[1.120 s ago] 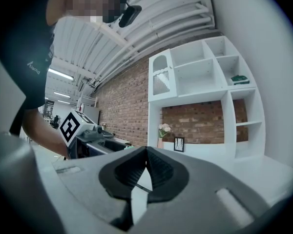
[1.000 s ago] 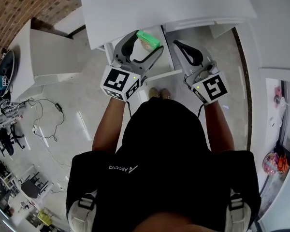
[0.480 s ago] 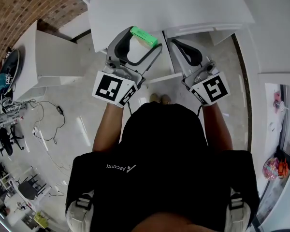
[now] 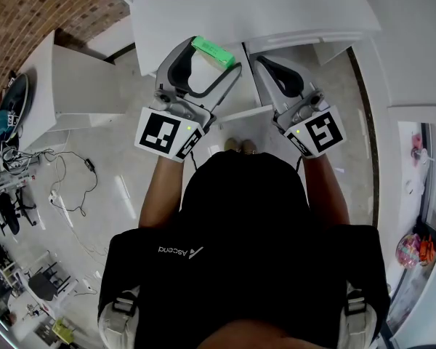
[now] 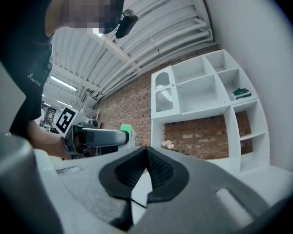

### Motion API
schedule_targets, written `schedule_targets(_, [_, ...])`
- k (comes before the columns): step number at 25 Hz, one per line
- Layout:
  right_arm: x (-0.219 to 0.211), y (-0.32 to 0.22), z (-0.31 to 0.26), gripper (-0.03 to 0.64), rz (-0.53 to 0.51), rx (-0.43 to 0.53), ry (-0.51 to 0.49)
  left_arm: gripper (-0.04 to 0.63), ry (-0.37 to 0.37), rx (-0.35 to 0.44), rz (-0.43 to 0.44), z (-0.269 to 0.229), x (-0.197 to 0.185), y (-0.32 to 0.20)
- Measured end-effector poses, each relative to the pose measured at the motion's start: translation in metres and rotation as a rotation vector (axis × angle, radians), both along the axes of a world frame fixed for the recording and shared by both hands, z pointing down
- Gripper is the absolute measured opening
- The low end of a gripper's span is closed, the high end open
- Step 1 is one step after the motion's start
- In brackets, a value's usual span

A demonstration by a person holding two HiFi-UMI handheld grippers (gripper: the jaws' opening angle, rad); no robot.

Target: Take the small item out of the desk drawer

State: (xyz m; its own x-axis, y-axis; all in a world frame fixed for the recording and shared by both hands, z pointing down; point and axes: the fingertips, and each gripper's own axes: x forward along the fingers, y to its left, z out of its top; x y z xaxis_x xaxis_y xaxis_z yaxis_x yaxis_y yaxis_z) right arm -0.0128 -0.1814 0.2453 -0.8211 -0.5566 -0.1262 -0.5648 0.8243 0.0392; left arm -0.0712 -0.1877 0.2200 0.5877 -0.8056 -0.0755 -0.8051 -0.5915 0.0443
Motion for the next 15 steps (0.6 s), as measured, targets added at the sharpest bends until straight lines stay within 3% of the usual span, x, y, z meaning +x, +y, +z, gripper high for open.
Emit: schedule_targets(15, [-0.0062,0.0077,0.0012,0.002,-0.001,0.016,0.016,0.348,-0.010,-0.003,0.005,0.0035,-0.0057,0.0072])
